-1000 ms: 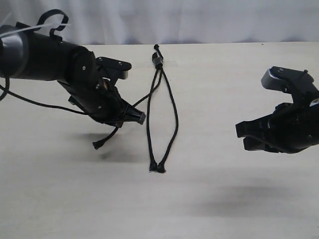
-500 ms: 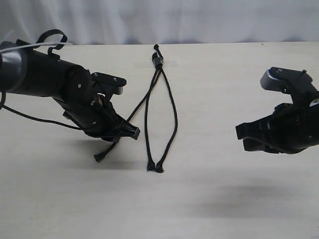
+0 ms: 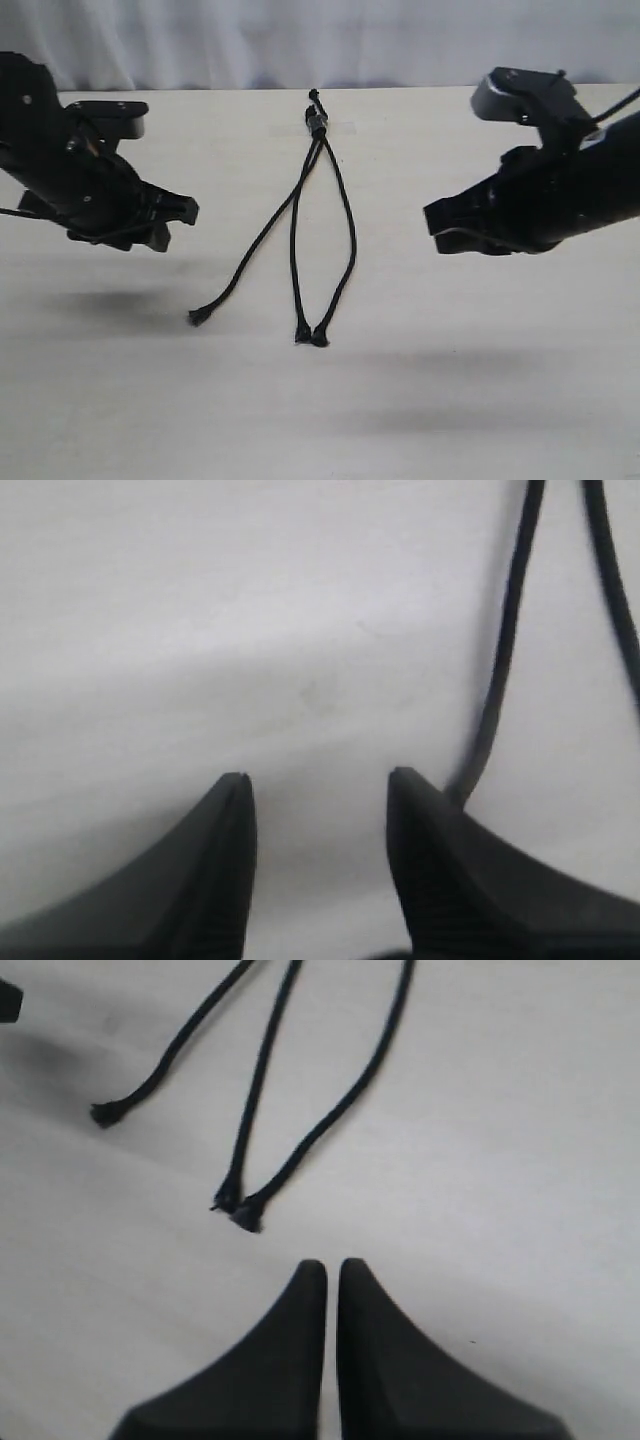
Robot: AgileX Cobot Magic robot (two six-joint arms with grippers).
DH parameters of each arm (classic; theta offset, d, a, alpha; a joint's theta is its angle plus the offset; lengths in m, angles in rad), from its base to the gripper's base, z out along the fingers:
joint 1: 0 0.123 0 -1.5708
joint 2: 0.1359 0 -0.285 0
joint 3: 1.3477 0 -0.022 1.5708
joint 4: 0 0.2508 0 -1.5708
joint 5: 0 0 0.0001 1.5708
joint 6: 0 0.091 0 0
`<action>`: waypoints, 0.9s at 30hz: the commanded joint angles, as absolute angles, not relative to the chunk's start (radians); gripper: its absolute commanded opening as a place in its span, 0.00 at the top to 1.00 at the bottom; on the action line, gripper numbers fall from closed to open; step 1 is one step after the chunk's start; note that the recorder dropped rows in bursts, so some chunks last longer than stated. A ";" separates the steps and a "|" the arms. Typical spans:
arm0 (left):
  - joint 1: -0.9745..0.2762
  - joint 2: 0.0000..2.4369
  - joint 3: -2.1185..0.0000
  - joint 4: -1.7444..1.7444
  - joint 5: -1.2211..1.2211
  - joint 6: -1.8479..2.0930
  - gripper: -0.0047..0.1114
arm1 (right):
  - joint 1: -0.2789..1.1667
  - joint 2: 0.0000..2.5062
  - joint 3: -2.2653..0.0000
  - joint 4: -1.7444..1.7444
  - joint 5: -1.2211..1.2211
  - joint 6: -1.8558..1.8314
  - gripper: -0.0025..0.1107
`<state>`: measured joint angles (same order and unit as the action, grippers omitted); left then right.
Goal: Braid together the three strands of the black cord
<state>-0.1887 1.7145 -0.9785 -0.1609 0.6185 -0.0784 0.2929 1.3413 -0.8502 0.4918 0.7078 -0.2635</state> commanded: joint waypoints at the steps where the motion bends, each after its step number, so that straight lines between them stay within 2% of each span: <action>1: -0.144 1.622 -0.878 -0.171 0.605 -0.079 0.61 | 0.454 1.469 -0.956 0.455 0.704 -0.202 0.94; 3: -0.146 1.578 -0.818 -0.171 0.585 -0.079 0.61 | 0.565 1.624 -1.085 0.339 0.722 -0.111 0.94; 7: -0.146 1.547 -0.791 -0.171 0.598 -0.079 0.61 | 0.679 1.871 -1.324 0.066 0.825 0.114 0.91; 8: -0.146 1.547 -0.791 -0.171 0.598 -0.079 0.61 | 0.690 1.917 -1.363 0.037 0.837 0.142 0.87; 11: -0.146 1.546 -0.791 -0.171 0.604 -0.079 0.61 | 0.713 2.044 -1.464 0.007 0.862 0.180 0.66; 13: -0.146 1.546 -0.791 -0.171 0.604 -0.079 0.61 | 0.722 2.078 -1.486 0.000 0.862 0.187 0.62; 25: -0.146 1.546 -0.791 -0.171 0.594 -0.079 0.61 | 0.724 2.174 -1.521 -0.135 0.841 0.351 0.62; 27: -0.146 1.546 -0.791 -0.171 0.590 -0.079 0.61 | 0.724 2.187 -1.521 -0.135 0.843 0.351 0.65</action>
